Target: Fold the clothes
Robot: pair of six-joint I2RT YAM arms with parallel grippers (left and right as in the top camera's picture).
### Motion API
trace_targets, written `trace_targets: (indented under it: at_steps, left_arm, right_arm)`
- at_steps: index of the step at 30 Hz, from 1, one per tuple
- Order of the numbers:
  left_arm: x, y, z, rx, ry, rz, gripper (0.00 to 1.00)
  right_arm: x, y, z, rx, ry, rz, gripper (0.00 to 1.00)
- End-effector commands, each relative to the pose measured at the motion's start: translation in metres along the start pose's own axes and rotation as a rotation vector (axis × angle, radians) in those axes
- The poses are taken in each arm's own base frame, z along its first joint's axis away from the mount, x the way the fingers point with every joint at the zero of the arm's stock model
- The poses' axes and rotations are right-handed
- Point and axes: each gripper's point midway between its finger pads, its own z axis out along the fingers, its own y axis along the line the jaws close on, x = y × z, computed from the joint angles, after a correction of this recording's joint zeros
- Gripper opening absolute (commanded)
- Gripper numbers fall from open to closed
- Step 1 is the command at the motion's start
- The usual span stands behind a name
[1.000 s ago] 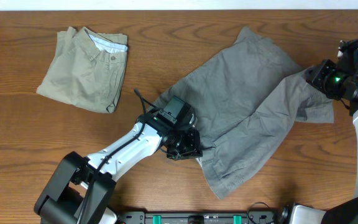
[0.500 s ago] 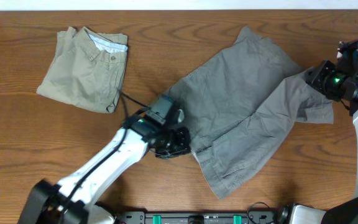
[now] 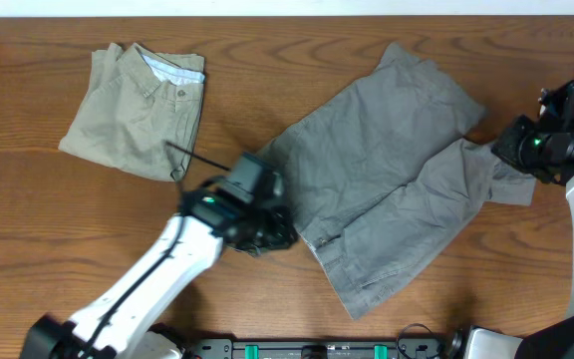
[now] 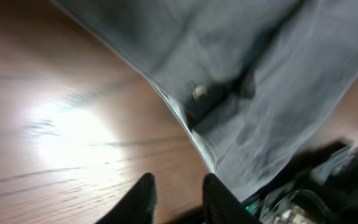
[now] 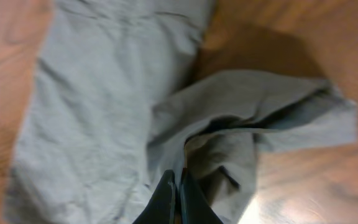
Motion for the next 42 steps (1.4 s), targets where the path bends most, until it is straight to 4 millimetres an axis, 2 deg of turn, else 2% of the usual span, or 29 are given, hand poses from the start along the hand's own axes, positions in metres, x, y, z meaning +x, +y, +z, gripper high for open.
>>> trace_targets:
  at_steps: [1, 3, 6, 10, 14, 19, 25, 31, 34, 37, 42]
  left_arm:
    - [0.017, -0.009, 0.022, -0.019, 0.088, 0.041, 0.36]
    - [0.025, -0.013, 0.034, -0.029, 0.120, 0.067, 0.41]
    - [0.027, -0.019, 0.044, -0.014, 0.135, 0.090, 0.48]
    - [0.023, -0.022, 0.046, -0.001, 0.126, 0.095, 0.52]
    - [0.025, -0.026, 0.046, 0.023, 0.138, 0.096, 0.54]
    - [0.024, -0.027, 0.046, 0.028, 0.133, 0.100, 0.57]
    - [0.024, -0.029, 0.046, 0.036, 0.134, 0.100, 0.57]
    - [0.020, -0.031, 0.050, 0.046, 0.128, 0.085, 0.57]
    - [0.023, -0.046, 0.051, 0.123, 0.160, 0.082, 0.52]
    - [0.036, -0.048, 0.051, 0.143, 0.230, 0.036, 0.52]
    - [0.075, -0.032, 0.040, 0.103, 0.409, -0.014, 0.53]
  right_arm:
    - [-0.005, -0.026, -0.012, 0.164, -0.047, -0.007, 0.01]
    - [-0.004, -0.038, -0.014, 0.221, -0.047, 0.014, 0.01]
    - [-0.002, -0.041, -0.015, 0.229, -0.041, 0.022, 0.01]
    - [-0.001, -0.043, -0.015, 0.239, -0.037, 0.019, 0.01]
    - [-0.008, -0.062, -0.021, 0.353, -0.076, 0.022, 0.01]
    - [-0.014, -0.058, -0.020, 0.330, -0.100, 0.024, 0.01]
    - [-0.023, -0.037, -0.015, 0.211, -0.127, 0.018, 0.01]
    - [-0.024, -0.036, -0.015, 0.208, -0.129, 0.024, 0.01]
    - [-0.023, -0.035, -0.015, 0.203, -0.127, 0.023, 0.01]
    - [-0.023, -0.034, -0.015, 0.193, -0.124, 0.023, 0.01]
    - [-0.021, -0.033, -0.014, 0.190, -0.116, 0.024, 0.01]
